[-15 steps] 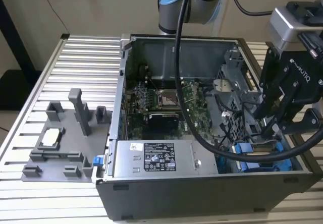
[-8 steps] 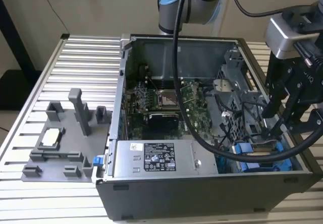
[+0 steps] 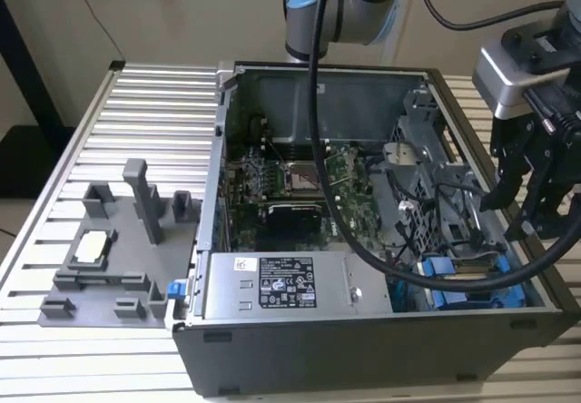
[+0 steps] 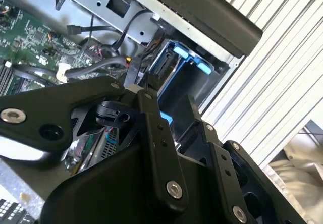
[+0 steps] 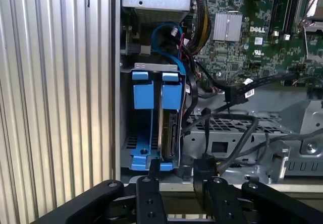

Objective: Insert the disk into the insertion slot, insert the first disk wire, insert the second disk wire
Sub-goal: 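Insert the first disk wire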

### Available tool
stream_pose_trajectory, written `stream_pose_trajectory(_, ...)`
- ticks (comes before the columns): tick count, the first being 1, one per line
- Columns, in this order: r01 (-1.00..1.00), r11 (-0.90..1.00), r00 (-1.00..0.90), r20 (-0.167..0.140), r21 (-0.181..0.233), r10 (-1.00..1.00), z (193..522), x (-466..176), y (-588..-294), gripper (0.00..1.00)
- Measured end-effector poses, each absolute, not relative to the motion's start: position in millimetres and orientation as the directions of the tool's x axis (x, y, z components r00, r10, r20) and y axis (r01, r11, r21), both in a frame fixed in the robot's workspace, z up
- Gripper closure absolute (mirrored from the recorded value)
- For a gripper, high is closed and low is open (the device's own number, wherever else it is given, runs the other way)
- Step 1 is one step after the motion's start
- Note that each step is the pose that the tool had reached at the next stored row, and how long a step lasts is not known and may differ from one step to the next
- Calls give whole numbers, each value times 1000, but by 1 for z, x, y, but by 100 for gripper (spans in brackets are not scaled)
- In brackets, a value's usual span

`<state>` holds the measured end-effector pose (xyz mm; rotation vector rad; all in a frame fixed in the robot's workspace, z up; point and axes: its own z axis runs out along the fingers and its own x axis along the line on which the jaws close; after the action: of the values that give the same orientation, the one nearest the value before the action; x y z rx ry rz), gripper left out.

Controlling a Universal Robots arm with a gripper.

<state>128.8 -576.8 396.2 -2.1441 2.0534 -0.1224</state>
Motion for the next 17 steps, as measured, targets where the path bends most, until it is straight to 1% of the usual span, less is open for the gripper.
stream_pose_trajectory(11, -982, -45, 57, -58, -182, -997, 398, 127, -565, 60)
stream_pose_trajectory(17, -979, -51, 64, -57, -196, -996, 397, 125, -558, 60)
